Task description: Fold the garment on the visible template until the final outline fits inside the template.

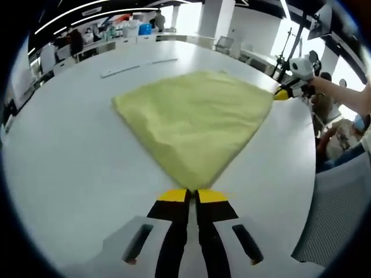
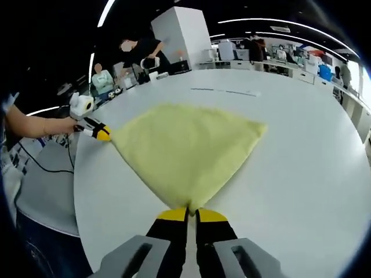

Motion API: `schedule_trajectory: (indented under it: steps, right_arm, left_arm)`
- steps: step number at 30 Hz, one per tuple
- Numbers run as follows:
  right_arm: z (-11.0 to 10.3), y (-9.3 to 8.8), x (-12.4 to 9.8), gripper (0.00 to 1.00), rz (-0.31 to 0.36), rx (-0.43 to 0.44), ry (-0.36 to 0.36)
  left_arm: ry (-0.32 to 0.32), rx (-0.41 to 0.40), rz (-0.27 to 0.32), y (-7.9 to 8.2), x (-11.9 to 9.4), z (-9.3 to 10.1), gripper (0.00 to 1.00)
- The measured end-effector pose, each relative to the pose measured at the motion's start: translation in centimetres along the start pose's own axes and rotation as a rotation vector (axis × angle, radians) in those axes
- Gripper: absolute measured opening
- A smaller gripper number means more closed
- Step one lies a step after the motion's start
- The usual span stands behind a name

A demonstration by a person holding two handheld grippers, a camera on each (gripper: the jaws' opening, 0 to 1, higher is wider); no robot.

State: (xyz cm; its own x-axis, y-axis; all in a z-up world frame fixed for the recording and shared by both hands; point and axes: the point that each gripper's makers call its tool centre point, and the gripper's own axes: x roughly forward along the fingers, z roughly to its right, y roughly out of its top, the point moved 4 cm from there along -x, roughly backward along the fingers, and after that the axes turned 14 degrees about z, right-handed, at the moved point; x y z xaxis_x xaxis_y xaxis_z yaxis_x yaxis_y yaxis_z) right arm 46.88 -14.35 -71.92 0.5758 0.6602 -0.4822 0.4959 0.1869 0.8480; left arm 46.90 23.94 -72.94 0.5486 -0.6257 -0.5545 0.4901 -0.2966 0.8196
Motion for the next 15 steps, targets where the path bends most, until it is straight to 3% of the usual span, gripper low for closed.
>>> schedule_trajectory:
  steps: [15]
  right_arm:
    - [-1.0,-0.9,-1.3,0.0,-0.023,0.005,0.017]
  left_arm:
    - [0.006,0.045,0.009,-0.6,-0.9,0.9,0.0]
